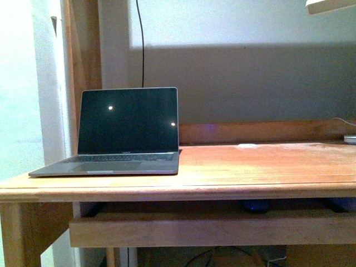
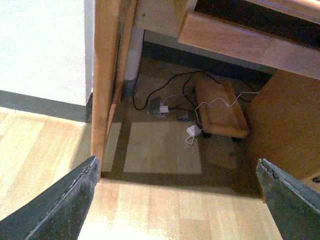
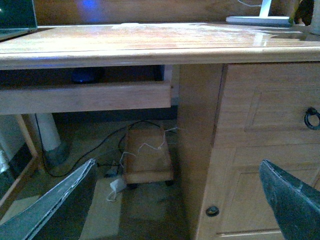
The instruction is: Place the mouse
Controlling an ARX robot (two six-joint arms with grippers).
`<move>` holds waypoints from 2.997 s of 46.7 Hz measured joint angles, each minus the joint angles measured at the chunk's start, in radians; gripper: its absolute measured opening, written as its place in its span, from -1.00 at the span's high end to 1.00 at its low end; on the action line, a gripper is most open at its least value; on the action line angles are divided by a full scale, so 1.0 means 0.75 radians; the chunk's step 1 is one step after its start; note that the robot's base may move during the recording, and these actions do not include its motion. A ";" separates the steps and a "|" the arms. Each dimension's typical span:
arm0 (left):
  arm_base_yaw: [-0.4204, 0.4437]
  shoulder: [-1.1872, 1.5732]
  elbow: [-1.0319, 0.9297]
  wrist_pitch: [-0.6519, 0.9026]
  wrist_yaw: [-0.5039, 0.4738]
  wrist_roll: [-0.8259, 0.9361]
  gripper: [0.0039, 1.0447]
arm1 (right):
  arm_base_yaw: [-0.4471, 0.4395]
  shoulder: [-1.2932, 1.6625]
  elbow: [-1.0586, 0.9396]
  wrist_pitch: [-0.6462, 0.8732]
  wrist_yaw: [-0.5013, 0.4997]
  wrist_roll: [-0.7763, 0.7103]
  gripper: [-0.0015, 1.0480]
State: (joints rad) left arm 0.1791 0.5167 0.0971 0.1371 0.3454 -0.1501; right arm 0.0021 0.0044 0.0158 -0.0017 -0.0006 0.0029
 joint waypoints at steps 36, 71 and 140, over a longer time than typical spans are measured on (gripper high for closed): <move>-0.144 1.761 0.797 1.111 0.115 1.915 -0.86 | 0.000 0.001 0.000 0.000 0.000 0.000 -0.86; -0.264 2.249 1.360 0.976 0.308 2.203 -0.85 | 0.000 0.000 0.000 0.000 0.001 0.000 -0.86; -0.573 0.705 0.470 0.402 -0.234 0.068 -0.86 | 0.000 0.000 0.000 0.000 0.000 0.000 -0.86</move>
State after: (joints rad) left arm -0.2504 1.0458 0.4496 0.4385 0.1699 -0.0990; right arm 0.0021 0.0044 0.0158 -0.0017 -0.0006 0.0029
